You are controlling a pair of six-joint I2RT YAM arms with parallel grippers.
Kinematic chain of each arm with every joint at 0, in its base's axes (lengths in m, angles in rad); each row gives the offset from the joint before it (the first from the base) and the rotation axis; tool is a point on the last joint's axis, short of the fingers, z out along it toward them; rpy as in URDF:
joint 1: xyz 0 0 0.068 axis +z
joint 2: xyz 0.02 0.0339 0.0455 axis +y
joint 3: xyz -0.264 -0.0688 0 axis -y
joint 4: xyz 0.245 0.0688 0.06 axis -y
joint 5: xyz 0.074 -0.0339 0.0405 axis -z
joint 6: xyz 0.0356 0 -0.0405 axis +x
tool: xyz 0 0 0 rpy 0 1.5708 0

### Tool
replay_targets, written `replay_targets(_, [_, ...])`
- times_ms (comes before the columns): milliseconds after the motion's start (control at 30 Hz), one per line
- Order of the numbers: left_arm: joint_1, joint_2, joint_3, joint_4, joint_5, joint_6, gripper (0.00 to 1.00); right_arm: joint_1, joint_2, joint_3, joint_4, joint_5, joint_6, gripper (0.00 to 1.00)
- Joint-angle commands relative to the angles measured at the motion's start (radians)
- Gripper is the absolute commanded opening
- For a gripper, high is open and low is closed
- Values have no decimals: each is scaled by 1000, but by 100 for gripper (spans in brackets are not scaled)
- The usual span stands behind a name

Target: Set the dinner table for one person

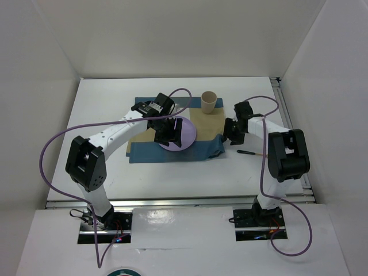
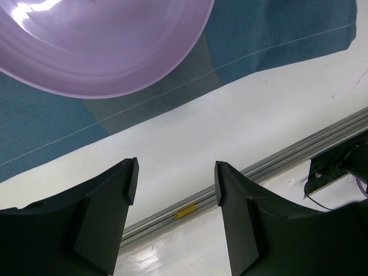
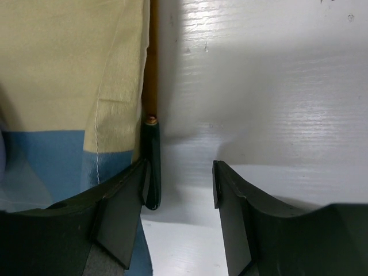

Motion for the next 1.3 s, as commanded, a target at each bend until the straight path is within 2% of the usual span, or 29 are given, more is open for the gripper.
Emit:
replay_targets(0, [-5,4,27,-6,-8,21,72,17,-55,-11,37,3,-28,59])
replay_targets(100, [-5,4,27,-6,2,21,72,31,-31,-11,28,46,-28,59])
replay_targets(400, [-5,4,27,-6,2,21,72,101,1,0,30,33,-19,58])
replay_targets(567, [-5,4,27,-6,2,21,72,134,37,18,20,103,9,58])
replay_targets(600, [-5,4,27,-6,2,21,72,143,50,18,-2,123,9,52])
replay_targets(733, [-5,4,27,-16,2,21,72,143,61,29,-41,253,53,39])
replay_targets(833, [-5,4,27,-16,2,21,72,143,38,11,-50,294,66,29])
replay_targets(867, [-5,4,27,-16,2,21,72,143,25,10,-64,316,79,20])
replay_targets(967, [-5,4,27,-16,2,21,71,115,-46,-11,-104,355,107,3])
replay_targets(1100, [-5,4,27,-16,-8,21,71,75,-155,-40,-124,352,116,0])
replay_targets(1267, [-5,14,36,-16,-18,21,71,51,-215,-40,-194,392,119,0])
